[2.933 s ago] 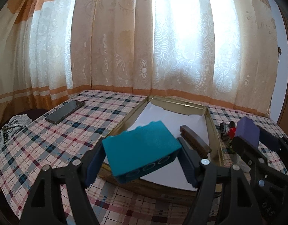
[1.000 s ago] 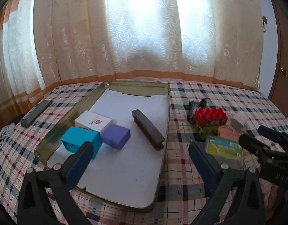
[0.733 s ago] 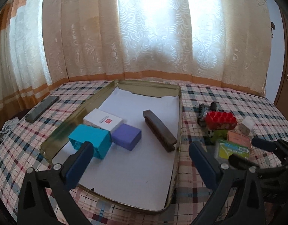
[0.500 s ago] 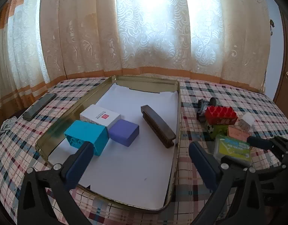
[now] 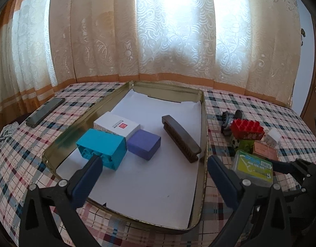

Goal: Organize rigid objects
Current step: 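Grasp the red Lego brick with the left tool while the right tool grasps the clear plastic case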

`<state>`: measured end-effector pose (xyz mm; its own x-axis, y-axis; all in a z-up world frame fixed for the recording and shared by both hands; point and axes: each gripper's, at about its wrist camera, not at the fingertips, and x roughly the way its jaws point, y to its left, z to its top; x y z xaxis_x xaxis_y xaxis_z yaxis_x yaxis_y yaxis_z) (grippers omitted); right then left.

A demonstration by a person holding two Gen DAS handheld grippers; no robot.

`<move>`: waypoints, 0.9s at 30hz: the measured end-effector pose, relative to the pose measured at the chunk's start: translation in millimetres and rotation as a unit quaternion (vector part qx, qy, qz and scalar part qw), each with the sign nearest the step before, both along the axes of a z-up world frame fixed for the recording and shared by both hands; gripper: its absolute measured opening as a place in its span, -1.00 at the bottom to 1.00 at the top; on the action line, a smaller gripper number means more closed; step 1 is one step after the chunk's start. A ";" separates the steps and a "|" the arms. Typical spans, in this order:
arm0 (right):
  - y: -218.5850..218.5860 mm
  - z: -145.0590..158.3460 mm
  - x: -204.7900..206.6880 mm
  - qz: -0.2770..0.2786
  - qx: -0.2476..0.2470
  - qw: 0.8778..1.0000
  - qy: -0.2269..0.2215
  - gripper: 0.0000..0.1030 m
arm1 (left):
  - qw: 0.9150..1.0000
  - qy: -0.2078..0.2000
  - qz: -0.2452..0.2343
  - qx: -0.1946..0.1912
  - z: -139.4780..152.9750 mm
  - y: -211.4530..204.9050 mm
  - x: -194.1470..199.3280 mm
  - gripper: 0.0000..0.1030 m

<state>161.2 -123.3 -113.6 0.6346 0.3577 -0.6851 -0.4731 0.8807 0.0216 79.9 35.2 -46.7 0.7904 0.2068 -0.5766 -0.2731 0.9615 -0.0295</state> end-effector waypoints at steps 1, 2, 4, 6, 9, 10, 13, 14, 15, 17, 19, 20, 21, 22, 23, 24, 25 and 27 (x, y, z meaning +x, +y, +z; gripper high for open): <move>0.6 -0.1 1.8 -0.001 0.005 1.000 0.003 0.67 | 1.000 -0.001 -0.001 0.000 0.0 -0.1 -0.3 0.99; 1.7 -0.4 2.7 0.002 0.008 1.000 0.006 0.67 | 1.000 0.000 -0.001 -0.001 -0.2 0.0 -0.1 0.99; 4.7 -1.9 6.3 0.002 0.011 1.000 0.015 0.70 | 1.000 0.002 -0.001 -0.001 0.0 0.1 0.0 0.99; 7.7 -1.9 8.1 -0.001 0.012 1.000 0.017 0.75 | 1.000 0.004 -0.003 -0.002 -0.1 -0.5 0.8 0.99; 15.3 -2.1 10.5 -0.001 0.000 1.000 0.015 0.75 | 1.000 0.007 -0.004 0.000 -0.5 -1.9 2.3 0.99; 16.0 -2.0 11.0 0.000 -0.001 1.000 0.015 0.75 | 1.000 0.006 -0.004 0.000 -0.3 -2.1 2.1 0.99; 12.7 -1.3 10.7 -0.004 0.003 1.000 0.015 0.67 | 1.000 0.007 -0.004 0.000 -0.8 -1.6 2.3 0.99; 11.5 -1.1 10.0 -0.003 0.004 1.000 0.014 0.66 | 1.000 0.007 -0.004 0.000 -0.8 -1.8 2.3 0.99; 9.7 -0.8 8.9 0.000 0.010 1.000 0.015 0.66 | 1.000 0.007 -0.004 0.001 -0.7 -1.8 1.9 0.99; 6.0 -0.1 7.4 0.002 0.020 1.000 0.016 0.66 | 1.000 0.007 -0.005 0.006 -0.7 -3.6 2.1 0.99; -2.9 3.6 4.5 -0.002 0.044 0.999 0.007 0.66 | 1.000 0.005 -0.006 0.007 -0.1 -5.6 2.0 0.99; -6.5 5.1 2.8 -0.005 0.051 0.999 0.002 0.66 | 1.000 0.004 -0.010 0.004 0.2 -5.5 1.5 0.99; -10.9 6.7 0.6 -0.010 0.058 0.998 -0.003 0.66 | 1.000 0.003 -0.013 0.001 1.1 -6.6 1.5 0.99; -17.4 8.9 -2.7 -0.015 0.069 0.997 -0.011 0.66 | 1.000 0.003 -0.015 0.001 2.2 -8.1 1.9 0.99; -21.1 10.3 -4.6 -0.018 0.076 0.997 -0.015 0.66 | 1.000 0.004 -0.017 0.007 3.4 -11.1 3.0 0.99; -26.5 12.1 -7.6 -0.022 0.083 0.996 -0.021 0.66 | 1.000 0.005 -0.018 0.017 5.2 -15.7 4.6 0.99; -32.1 14.1 -11.4 -0.029 0.086 0.995 -0.032 0.66 | 0.999 0.005 -0.022 0.024 7.2 -20.6 6.4 0.99; -43.1 18.4 -18.4 -0.047 0.086 0.994 -0.055 0.66 | 0.999 0.002 -0.033 0.028 10.7 -29.6 9.0 0.99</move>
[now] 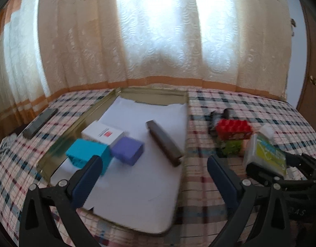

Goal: Organize rigid objects
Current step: 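Grasp the red Lego brick with the left tool while the right tool grasps the clear plastic case, then lift and carry the red Lego brick and clear plastic case toward the tray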

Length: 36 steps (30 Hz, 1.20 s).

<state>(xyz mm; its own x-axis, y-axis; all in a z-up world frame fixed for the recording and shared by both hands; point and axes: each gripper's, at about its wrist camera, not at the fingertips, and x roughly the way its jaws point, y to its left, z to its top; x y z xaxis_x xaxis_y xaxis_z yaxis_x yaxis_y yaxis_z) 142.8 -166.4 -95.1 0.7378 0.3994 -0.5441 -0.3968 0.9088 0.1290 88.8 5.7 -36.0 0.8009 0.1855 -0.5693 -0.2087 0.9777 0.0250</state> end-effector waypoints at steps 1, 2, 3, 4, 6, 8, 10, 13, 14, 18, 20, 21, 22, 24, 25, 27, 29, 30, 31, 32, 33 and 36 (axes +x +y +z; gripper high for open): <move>-5.1 1.5 -2.2 -0.011 -0.002 1.000 -0.009 0.66 | 1.000 -0.001 -0.006 0.002 2.8 -6.3 2.5 0.99; -9.9 3.3 -3.6 -0.025 -0.006 1.000 -0.017 0.66 | 1.000 -0.002 -0.012 0.003 4.4 -10.6 4.5 0.99; -15.8 4.6 -4.3 -0.041 -0.012 0.999 -0.024 0.66 | 1.000 -0.004 -0.021 0.005 6.8 -17.7 7.9 0.99; -23.6 5.7 -3.2 -0.063 -0.020 0.997 -0.030 0.66 | 1.000 -0.005 -0.028 0.006 8.2 -24.3 11.9 0.99; -36.3 6.9 1.4 -0.090 -0.027 0.995 -0.032 0.66 | 0.999 -0.004 -0.042 0.015 9.2 -40.2 23.3 0.99; -50.0 8.0 5.8 -0.111 -0.028 0.993 -0.035 0.66 | 0.998 0.003 -0.054 0.017 7.2 -53.2 35.5 0.99; -63.3 9.9 10.8 -0.129 -0.029 0.990 -0.038 0.66 | 0.998 0.012 -0.066 0.011 3.8 -62.9 47.7 0.99; -83.8 12.2 17.4 -0.149 -0.018 0.988 -0.037 0.66 | 0.997 0.022 -0.074 0.011 -2.7 -73.3 63.5 0.99; -89.0 12.3 19.1 -0.155 -0.016 0.987 -0.037 0.66 | 0.997 0.025 -0.078 0.012 -4.6 -77.2 66.1 0.99; -101.4 14.8 27.6 -0.179 -0.006 0.983 -0.042 0.66 | 0.995 0.044 -0.086 0.012 -12.8 -88.0 82.5 0.99; -103.2 14.1 28.6 -0.180 -0.002 0.983 -0.041 0.66 | 0.995 0.047 -0.090 0.008 -13.0 -89.8 87.4 0.99; -102.8 15.0 28.3 -0.180 -0.003 0.983 -0.043 0.66 | 0.994 0.048 -0.094 0.007 -13.3 -91.9 91.0 0.99; -102.7 15.2 27.5 -0.180 -0.003 0.983 -0.045 0.66 | 0.994 0.050 -0.094 0.009 -13.5 -93.8 94.3 0.99; -102.4 15.4 27.1 -0.178 -0.005 0.983 -0.047 0.66 | 0.994 0.049 -0.092 0.014 -13.9 -95.0 98.8 0.99; -102.3 15.6 26.7 -0.178 -0.005 0.983 -0.047 0.66 | 0.994 0.050 -0.093 0.014 -14.7 -94.7 101.4 0.99; -102.6 15.3 24.7 -0.176 -0.002 0.983 -0.049 0.66 | 0.994 0.056 -0.093 0.012 -18.5 -94.1 104.8 0.92; -103.9 16.0 23.6 -0.178 0.000 0.983 -0.052 0.66 | 0.993 0.067 -0.098 0.005 -22.9 -92.3 106.1 0.72; -102.9 16.2 23.1 -0.179 -0.001 0.982 -0.052 0.66 | 0.993 0.070 -0.099 -0.002 -23.8 -90.9 106.6 0.56; -102.6 16.2 22.8 -0.179 -0.001 0.982 -0.052 0.66 | 0.993 0.070 -0.099 -0.007 -23.8 -89.2 106.4 0.50; -102.4 16.3 22.6 -0.179 -0.002 0.982 -0.053 0.66 | 0.993 0.070 -0.099 -0.011 -24.1 -87.1 106.3 0.39; -102.1 16.6 22.1 -0.180 -0.002 0.982 -0.054 0.66 | 0.992 0.069 -0.102 -0.015 -24.2 -86.1 106.2 0.28; -101.7 17.2 20.7 -0.183 -0.003 0.981 -0.058 0.66 | 0.992 0.065 -0.103 -0.017 -23.4 -84.4 104.0 0.28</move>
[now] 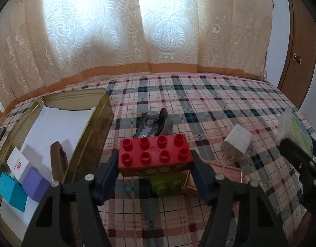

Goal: Organize rigid objects
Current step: 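Lift and carry the red Lego brick and clear plastic case toward the tray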

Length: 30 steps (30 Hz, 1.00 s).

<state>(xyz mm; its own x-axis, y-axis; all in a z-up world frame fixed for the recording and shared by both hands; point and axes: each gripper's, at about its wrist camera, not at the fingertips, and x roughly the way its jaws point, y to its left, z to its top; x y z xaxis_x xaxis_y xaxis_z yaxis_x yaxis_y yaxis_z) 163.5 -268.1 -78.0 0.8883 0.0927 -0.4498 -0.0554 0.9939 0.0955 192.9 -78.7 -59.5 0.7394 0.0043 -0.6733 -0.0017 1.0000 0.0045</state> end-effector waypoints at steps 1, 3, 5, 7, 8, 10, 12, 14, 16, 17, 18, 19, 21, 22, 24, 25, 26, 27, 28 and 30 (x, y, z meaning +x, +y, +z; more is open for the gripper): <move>0.0 0.2 -0.4 -0.001 0.000 1.000 -0.001 0.66 | 1.000 -0.004 -0.001 -0.001 0.9 0.2 -1.4 0.28; -0.2 0.5 -1.1 -0.003 0.000 1.000 -0.002 0.66 | 1.000 -0.012 -0.002 0.003 2.8 -0.5 -4.4 0.28; -0.7 1.2 -2.6 -0.005 -0.001 1.000 -0.005 0.66 | 1.000 -0.022 -0.001 0.010 5.0 -1.4 -8.2 0.28; -0.8 2.3 -4.9 -0.008 -0.002 1.000 -0.011 0.66 | 0.999 -0.032 0.000 0.013 7.2 -1.5 -13.7 0.28; -0.9 3.0 -6.2 -0.009 -0.003 1.000 -0.016 0.66 | 0.999 -0.035 0.002 0.014 8.1 -0.5 -15.3 0.28; -0.4 4.4 -8.4 -0.010 -0.007 1.000 -0.024 0.66 | 0.999 -0.040 0.004 0.014 9.3 0.3 -19.6 0.28; 0.6 5.4 -10.4 -0.011 -0.010 0.999 -0.030 0.66 | 0.999 -0.046 0.007 0.015 10.8 1.1 -23.7 0.28; 0.8 6.1 -12.1 -0.012 -0.011 0.999 -0.035 0.66 | 0.998 -0.053 0.007 0.020 12.2 -0.3 -28.1 0.28; -0.1 6.9 -13.4 -0.016 -0.010 0.999 -0.039 0.66 | 0.998 -0.063 0.008 0.024 14.1 -1.2 -33.1 0.28; -0.8 7.3 -14.1 -0.018 -0.009 0.999 -0.041 0.66 | 0.997 -0.068 0.008 0.024 14.9 -1.2 -35.6 0.28; -1.4 7.9 -15.3 -0.020 -0.007 0.999 -0.044 0.66 | 0.997 -0.072 0.009 0.025 15.7 -1.2 -37.9 0.28; -1.6 8.3 -16.3 -0.021 -0.007 0.999 -0.047 0.66 | 0.997 -0.076 0.009 0.024 16.5 -0.9 -40.5 0.28; -1.4 9.1 -18.0 -0.023 -0.008 0.998 -0.052 0.66 | 0.996 -0.084 0.011 0.021 18.0 1.2 -44.9 0.28; -1.1 9.6 -19.3 -0.025 -0.008 0.998 -0.055 0.66 | 0.996 -0.088 0.012 0.019 18.9 2.2 -47.1 0.28; -0.4 10.1 -21.5 -0.025 -0.009 0.998 -0.061 0.66 | 0.995 -0.093 0.014 0.017 19.9 4.5 -50.7 0.28; 0.0 10.4 -22.0 -0.025 -0.010 0.998 -0.062 0.66 | 0.995 -0.095 0.015 0.016 20.2 5.2 -52.1 0.28; 0.4 10.8 -22.7 -0.027 -0.010 0.998 -0.064 0.66 | 0.995 -0.097 0.016 0.015 20.8 6.1 -53.6 0.28; 0.3 11.0 -23.1 -0.027 -0.010 0.997 -0.065 0.66 | 0.995 -0.099 0.017 0.016 21.2 6.2 -54.7 0.28; 1.0 11.2 -23.5 -0.027 -0.011 0.997 -0.066 0.66 | 0.995 -0.102 0.017 0.018 21.8 5.9 -55.9 0.28; 2.7 11.6 -24.9 -0.027 -0.014 0.997 -0.069 0.66 | 0.994 -0.105 0.017 0.021 22.0 5.2 -58.7 0.28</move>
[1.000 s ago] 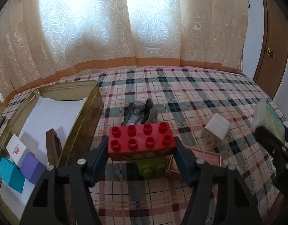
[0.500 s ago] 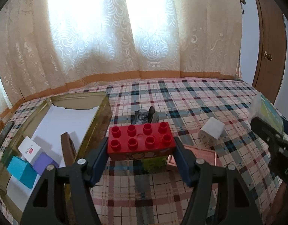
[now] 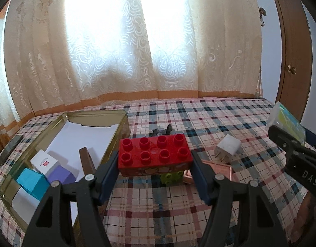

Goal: Organize rigid objects
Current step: 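Lift and carry the red Lego brick and clear plastic case toward the tray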

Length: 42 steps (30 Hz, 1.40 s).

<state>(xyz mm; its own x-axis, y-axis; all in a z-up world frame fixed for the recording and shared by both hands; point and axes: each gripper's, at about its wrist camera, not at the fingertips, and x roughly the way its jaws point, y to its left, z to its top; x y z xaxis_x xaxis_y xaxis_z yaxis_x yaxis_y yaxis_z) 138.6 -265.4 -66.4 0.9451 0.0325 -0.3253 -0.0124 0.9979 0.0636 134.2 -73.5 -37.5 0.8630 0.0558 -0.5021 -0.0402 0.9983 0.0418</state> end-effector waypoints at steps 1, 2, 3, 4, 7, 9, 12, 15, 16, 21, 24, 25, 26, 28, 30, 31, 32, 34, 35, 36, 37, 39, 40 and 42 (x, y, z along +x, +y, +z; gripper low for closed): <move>1.3 0.4 -1.3 0.000 -0.002 1.000 -0.003 0.67 | 1.000 -0.002 0.000 0.001 0.4 0.0 -1.0 0.28; 2.0 0.8 -2.8 0.000 -0.004 1.000 -0.006 0.67 | 1.000 -0.004 -0.002 -0.001 0.7 0.1 -2.3 0.28; 3.7 1.1 -4.1 0.000 -0.006 1.000 -0.008 0.67 | 1.000 -0.005 -0.003 -0.002 0.9 0.4 -3.5 0.28; 5.6 1.4 -5.4 0.002 -0.008 1.000 -0.010 0.67 | 1.000 -0.005 -0.004 -0.003 1.0 0.3 -4.4 0.28; 9.8 2.3 -8.9 0.001 -0.014 1.000 -0.016 0.67 | 1.000 -0.011 -0.005 -0.012 2.1 4.4 -10.1 0.28; 11.9 2.6 -10.8 0.001 -0.017 1.000 -0.019 0.67 | 1.000 -0.013 -0.004 -0.016 2.4 6.8 -13.2 0.28; 13.9 2.7 -13.5 -0.001 -0.018 1.000 -0.022 0.67 | 1.000 -0.018 -0.005 -0.022 3.1 10.1 -17.9 0.28; 15.9 2.9 -17.0 -0.002 -0.020 0.999 -0.026 0.67 | 0.999 -0.023 -0.006 -0.023 3.7 11.4 -22.4 0.28; 16.8 3.0 -18.4 -0.003 -0.021 0.999 -0.028 0.67 | 0.999 -0.025 -0.006 -0.024 3.9 11.8 -23.3 0.28; 20.8 2.9 -20.7 -0.003 -0.024 0.999 -0.028 0.67 | 0.999 -0.028 -0.010 -0.022 4.5 10.9 -24.7 0.28; 21.5 3.2 -21.0 -0.004 -0.024 0.999 -0.029 0.67 | 0.999 -0.030 -0.009 -0.023 5.0 11.3 -26.0 0.28; 21.2 3.1 -21.0 -0.004 -0.024 0.999 -0.029 0.67 | 0.999 -0.030 -0.009 -0.024 5.2 11.7 -26.7 0.28; 20.7 3.2 -21.1 -0.004 -0.023 0.999 -0.029 0.67 | 0.999 -0.031 -0.008 -0.024 5.5 11.7 -27.1 0.28; 20.5 3.3 -21.3 -0.004 -0.022 0.999 -0.030 0.67 | 0.999 -0.031 -0.008 -0.024 5.8 11.7 -27.5 0.28; 21.6 3.5 -21.7 -0.002 -0.024 0.999 -0.031 0.67 | 0.999 -0.032 -0.008 -0.023 6.0 11.6 -28.3 0.28; 22.0 3.5 -22.2 -0.002 -0.025 0.999 -0.033 0.67 | 0.999 -0.034 -0.007 -0.023 6.4 11.9 -29.4 0.28; 21.9 3.4 -22.7 -0.001 -0.024 0.999 -0.034 0.67 | 0.999 -0.035 -0.006 -0.022 6.6 12.4 -30.6 0.28; 21.1 3.5 -23.7 0.002 -0.020 0.999 -0.036 0.67 | 0.999 -0.039 -0.004 -0.022 7.4 13.6 -34.5 0.28; 21.0 3.6 -24.1 0.002 -0.019 0.999 -0.036 0.67 | 0.999 -0.041 -0.004 -0.021 7.6 14.1 -35.9 0.28; 21.1 3.7 -24.9 0.003 -0.018 0.999 -0.038 0.67 | 0.999 -0.042 -0.003 -0.021 7.6 14.3 -36.8 0.28; 21.4 3.8 -25.8 0.004 -0.017 0.999 -0.039 0.67 | 0.999 -0.043 -0.002 -0.021 7.6 15.1 -37.2 0.28; 22.7 3.9 -26.9 0.006 -0.017 0.999 -0.040 0.67 | 0.999 -0.045 0.000 -0.022 7.9 16.3 -38.8 0.28; 24.0 4.0 -28.4 0.007 -0.017 0.999 -0.043 0.67 | 0.999 -0.045 0.000 -0.022 7.9 16.6 -39.5 0.28; 24.9 4.2 -30.8 0.009 -0.016 0.999 -0.047 0.67 | 0.999 -0.047 0.000 -0.022 7.9 17.5 -40.6 0.28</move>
<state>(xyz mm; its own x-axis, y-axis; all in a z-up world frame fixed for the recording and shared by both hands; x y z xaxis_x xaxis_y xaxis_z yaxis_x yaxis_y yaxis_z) 107.9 -240.5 -62.2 0.9710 0.0406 -0.2358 -0.0349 0.9990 0.0285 93.6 -56.0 -29.6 0.9061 0.0359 -0.4215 -0.0428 0.9991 -0.0069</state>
